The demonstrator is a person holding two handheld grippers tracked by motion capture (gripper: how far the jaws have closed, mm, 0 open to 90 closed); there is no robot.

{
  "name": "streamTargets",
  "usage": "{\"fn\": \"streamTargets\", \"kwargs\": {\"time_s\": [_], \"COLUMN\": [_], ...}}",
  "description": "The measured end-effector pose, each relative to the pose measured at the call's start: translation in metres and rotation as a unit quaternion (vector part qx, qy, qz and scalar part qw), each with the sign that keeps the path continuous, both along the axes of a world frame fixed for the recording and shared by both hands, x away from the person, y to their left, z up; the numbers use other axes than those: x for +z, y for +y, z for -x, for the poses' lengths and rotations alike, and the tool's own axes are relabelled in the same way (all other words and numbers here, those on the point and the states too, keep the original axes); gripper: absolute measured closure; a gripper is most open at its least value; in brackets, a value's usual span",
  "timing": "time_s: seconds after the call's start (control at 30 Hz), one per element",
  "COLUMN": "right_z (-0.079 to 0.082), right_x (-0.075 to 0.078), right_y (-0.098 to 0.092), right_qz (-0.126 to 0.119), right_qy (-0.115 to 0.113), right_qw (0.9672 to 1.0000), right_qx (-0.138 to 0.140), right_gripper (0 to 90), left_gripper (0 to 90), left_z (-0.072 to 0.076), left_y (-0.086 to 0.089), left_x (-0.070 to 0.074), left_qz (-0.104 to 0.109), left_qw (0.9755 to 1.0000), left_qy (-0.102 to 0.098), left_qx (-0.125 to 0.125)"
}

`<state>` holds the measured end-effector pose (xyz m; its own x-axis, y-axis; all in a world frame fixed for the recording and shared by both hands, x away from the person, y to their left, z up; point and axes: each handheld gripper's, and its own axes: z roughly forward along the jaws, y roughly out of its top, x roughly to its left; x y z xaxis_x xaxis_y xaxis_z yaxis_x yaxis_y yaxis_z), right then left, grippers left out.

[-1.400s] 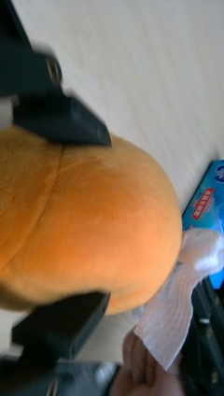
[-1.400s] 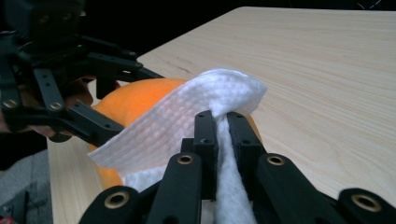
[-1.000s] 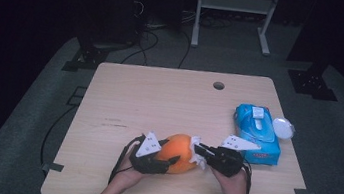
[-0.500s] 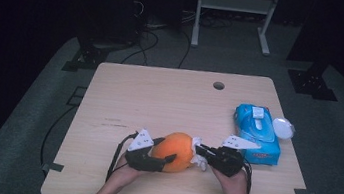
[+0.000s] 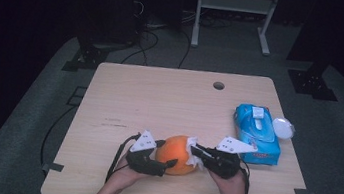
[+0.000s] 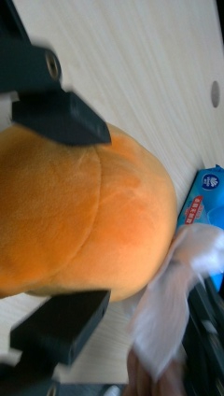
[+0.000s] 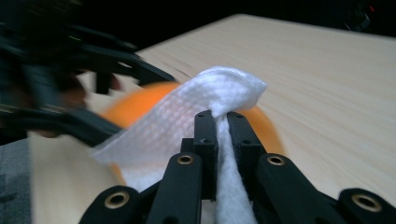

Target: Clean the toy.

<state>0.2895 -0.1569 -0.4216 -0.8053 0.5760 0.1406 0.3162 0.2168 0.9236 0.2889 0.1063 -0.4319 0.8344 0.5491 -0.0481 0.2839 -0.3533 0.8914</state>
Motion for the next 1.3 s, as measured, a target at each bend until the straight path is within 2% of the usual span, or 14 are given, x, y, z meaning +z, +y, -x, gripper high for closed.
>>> {"fn": "streamTargets", "kwargs": {"time_s": [0.07,0.13,0.27,0.33,0.43,0.57,0.67,0.8,0.93,1.03,1.1,1.17,1.23,1.3], "right_z": [0.009,0.011,-0.002,-0.004,-0.001,0.011,0.012,0.01,0.017,0.011,0.005,-0.001,-0.001,0.005], "right_x": [0.007,0.006,0.0,0.002,0.007,0.015,0.016,0.015,0.013,0.015,0.015,0.011,0.009,0.011], "right_y": [0.014,0.023,0.008,0.001,0.003,0.022,0.026,0.021,0.032,0.023,0.012,0.0,-0.004,0.003], "right_qz": [0.01,0.05,0.028,0.017,0.007,0.0,0.032,0.014,0.026,0.022,0.025,0.024,0.019,0.016], "right_qy": [-0.023,-0.047,-0.012,-0.004,-0.005,-0.024,-0.043,-0.015,-0.027,-0.032,-0.038,-0.025,-0.017,-0.02], "right_qw": [0.9994,0.9975,0.9994,0.9996,0.9999,0.9984,0.9981,0.9991,0.9981,0.999,0.9989,0.999,0.9993,0.9997], "right_qx": [0.025,0.013,-0.016,-0.023,-0.01,0.052,0.032,0.036,0.049,0.022,-0.009,-0.029,-0.028,-0.006], "right_gripper": [82.6,82.7,82.8,82.8,82.6,82.4,82.4,82.4,82.5,82.6,82.5,82.5,82.7,82.7], "left_gripper": [28.4,25.0,13.5,16.6,27.0,30.7,26.3,15.8,26.1,29.2,29.0,24.2,17.4,20.7], "left_z": [0.003,0.002,0.0,-0.002,-0.001,0.007,0.004,-0.003,0.003,0.004,0.004,0.002,-0.001,0.0], "left_y": [-0.007,-0.008,-0.001,-0.001,-0.006,-0.015,-0.011,-0.011,-0.012,-0.013,-0.013,-0.012,-0.011,-0.012], "left_x": [0.002,0.004,0.004,0.0,0.0,0.003,0.001,-0.001,-0.001,-0.002,-0.002,-0.001,0.001,0.001], "left_qz": [-0.017,-0.015,0.0,-0.004,-0.013,-0.039,-0.014,0.032,0.003,-0.005,-0.002,0.017,0.045,0.036], "left_qw": [0.9996,0.9997,0.9993,0.9986,0.9996,0.999,0.9999,0.9972,0.9994,0.9996,0.9997,0.9991,0.9969,0.9976], "left_qy": [-0.02,-0.017,0.018,0.044,0.019,-0.021,0.001,0.062,0.025,0.016,0.017,0.035,0.06,0.049], "left_qx": [-0.011,0.0,0.032,0.028,0.019,-0.003,0.005,0.025,0.024,0.022,0.02,0.015,0.025,0.033]}}
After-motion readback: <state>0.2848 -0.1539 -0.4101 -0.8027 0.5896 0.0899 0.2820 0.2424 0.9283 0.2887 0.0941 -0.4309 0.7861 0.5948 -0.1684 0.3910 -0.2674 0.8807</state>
